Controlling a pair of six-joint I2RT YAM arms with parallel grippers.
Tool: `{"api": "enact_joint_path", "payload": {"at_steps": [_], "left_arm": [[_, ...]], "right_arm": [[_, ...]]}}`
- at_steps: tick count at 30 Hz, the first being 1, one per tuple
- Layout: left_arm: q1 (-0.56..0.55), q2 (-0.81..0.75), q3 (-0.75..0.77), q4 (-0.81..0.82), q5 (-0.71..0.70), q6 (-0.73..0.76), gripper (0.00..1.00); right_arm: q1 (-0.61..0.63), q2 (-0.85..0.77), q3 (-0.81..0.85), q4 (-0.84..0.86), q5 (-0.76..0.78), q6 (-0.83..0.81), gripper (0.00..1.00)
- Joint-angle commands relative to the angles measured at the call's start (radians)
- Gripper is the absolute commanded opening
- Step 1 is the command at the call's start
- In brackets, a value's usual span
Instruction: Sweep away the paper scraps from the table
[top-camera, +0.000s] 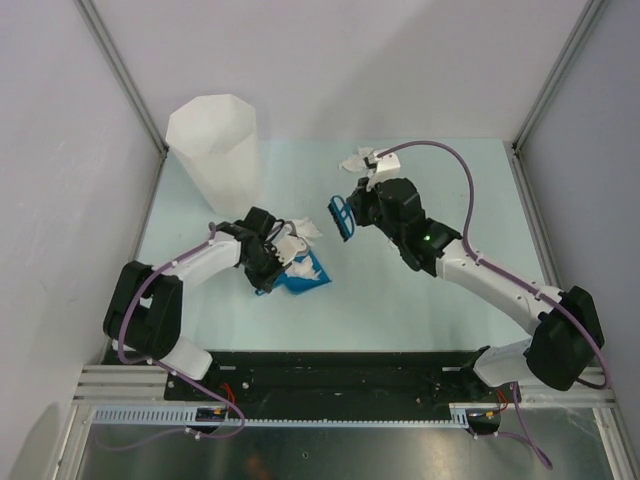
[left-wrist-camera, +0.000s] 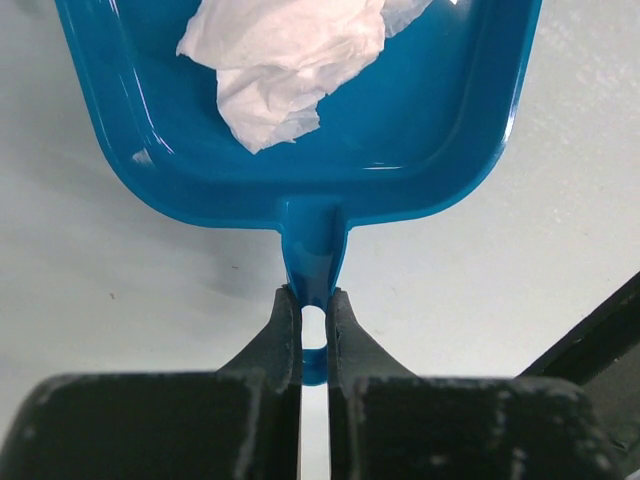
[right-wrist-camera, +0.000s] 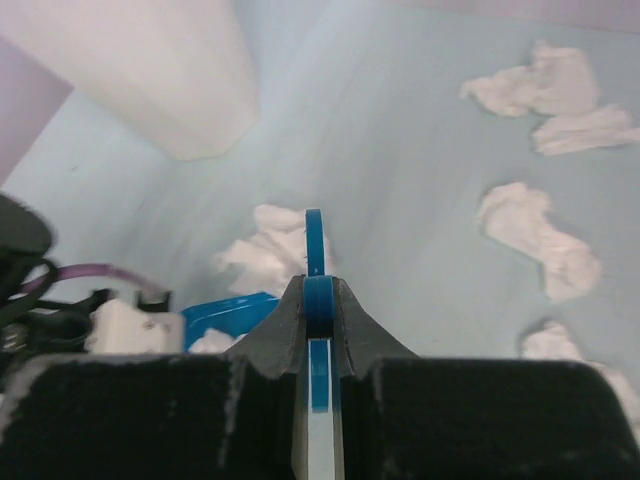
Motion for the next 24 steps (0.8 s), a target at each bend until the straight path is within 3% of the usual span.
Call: {"api": "enact_joint_path", "payload": {"at_steps": [1,11,16,24], "left_arm": [[0.004,-0.067,0.0,0.051,0.069,-0.011,0.0],[0.006,-0.283,0.032,0.048,0.158,-0.098,0.0],[0.025,-0.333,0.153,0.034,0.106,-0.164,0.0],[0.067,-0.27,0.434,0.008,0.0,-0.219,0.0]], "right_arm": [[-0.036,-0.02,0.031,-0.043,0.086,-0.048,0.0],[-0.085,-0.026,0.031,-0.101,0.066,-0.015,0.0],[-0.146,-0.105,0.013,-0.179,0.093,-0.006,0.0],[-0.182,-0.21,-0.056,-0.25,0.131,-0.025,0.0]]}}
